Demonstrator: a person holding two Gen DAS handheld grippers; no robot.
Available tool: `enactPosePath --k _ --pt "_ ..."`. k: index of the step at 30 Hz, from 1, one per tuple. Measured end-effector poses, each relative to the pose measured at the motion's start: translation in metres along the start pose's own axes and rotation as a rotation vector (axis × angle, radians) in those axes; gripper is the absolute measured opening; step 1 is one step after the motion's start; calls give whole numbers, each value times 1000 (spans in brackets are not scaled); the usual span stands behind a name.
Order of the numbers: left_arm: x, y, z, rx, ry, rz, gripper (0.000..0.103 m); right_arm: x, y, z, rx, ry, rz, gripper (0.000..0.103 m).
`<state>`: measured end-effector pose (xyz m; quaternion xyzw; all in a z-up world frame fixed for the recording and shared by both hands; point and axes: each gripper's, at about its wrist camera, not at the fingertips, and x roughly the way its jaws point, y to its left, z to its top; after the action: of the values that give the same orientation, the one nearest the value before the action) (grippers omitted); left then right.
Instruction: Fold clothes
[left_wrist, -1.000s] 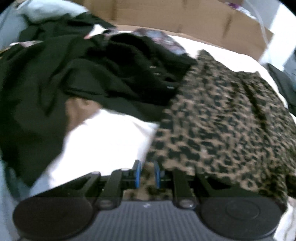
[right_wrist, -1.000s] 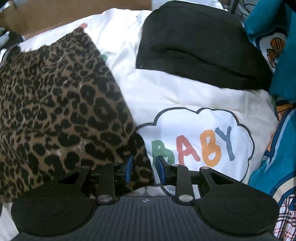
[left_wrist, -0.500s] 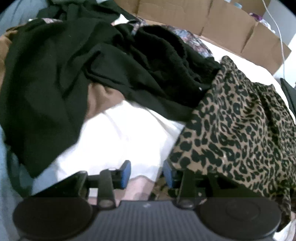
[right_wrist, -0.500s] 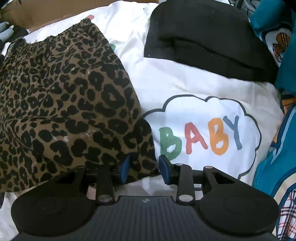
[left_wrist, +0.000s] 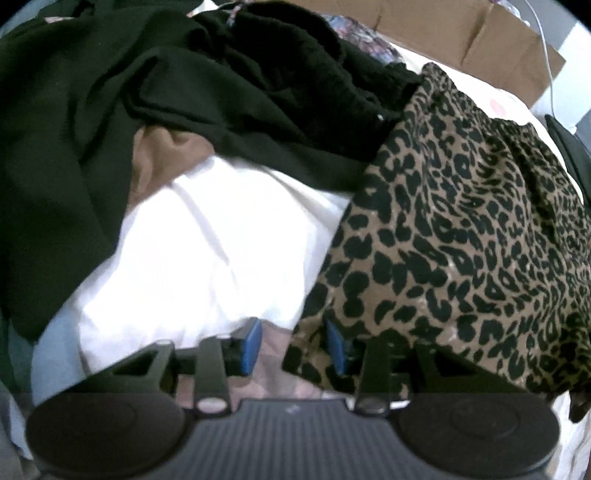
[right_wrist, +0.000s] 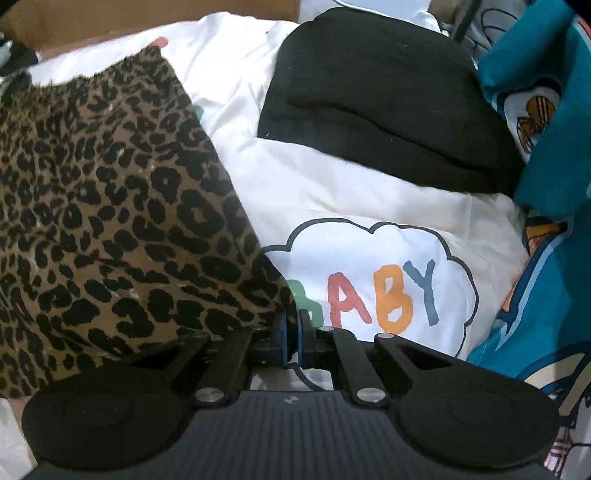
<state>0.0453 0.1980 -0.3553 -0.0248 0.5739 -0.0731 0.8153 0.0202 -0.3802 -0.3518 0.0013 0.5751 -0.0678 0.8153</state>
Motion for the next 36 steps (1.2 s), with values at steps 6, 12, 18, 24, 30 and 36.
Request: enactPosePath --k 6,12,18,24,30,36 --pt "-10 -7 9 34 -15 47 3 -5 0 5 12 3 -39 3" --pt "-10 -18 19 105 28 81 10 0 2 8 26 38 -38 14" --pt "-39 -33 53 81 -118 41 33 -31 10 31 34 -101 14 51" --pt "-42 -68 91 187 -184 -10 33 -35 33 69 -32 -194 91 51" --pt "-39 -100 126 293 -235 -60 33 -33 43 108 -68 -238 140 51" --pt "-19 -120 163 318 -254 -83 33 -17 55 147 -110 -272 184 51"
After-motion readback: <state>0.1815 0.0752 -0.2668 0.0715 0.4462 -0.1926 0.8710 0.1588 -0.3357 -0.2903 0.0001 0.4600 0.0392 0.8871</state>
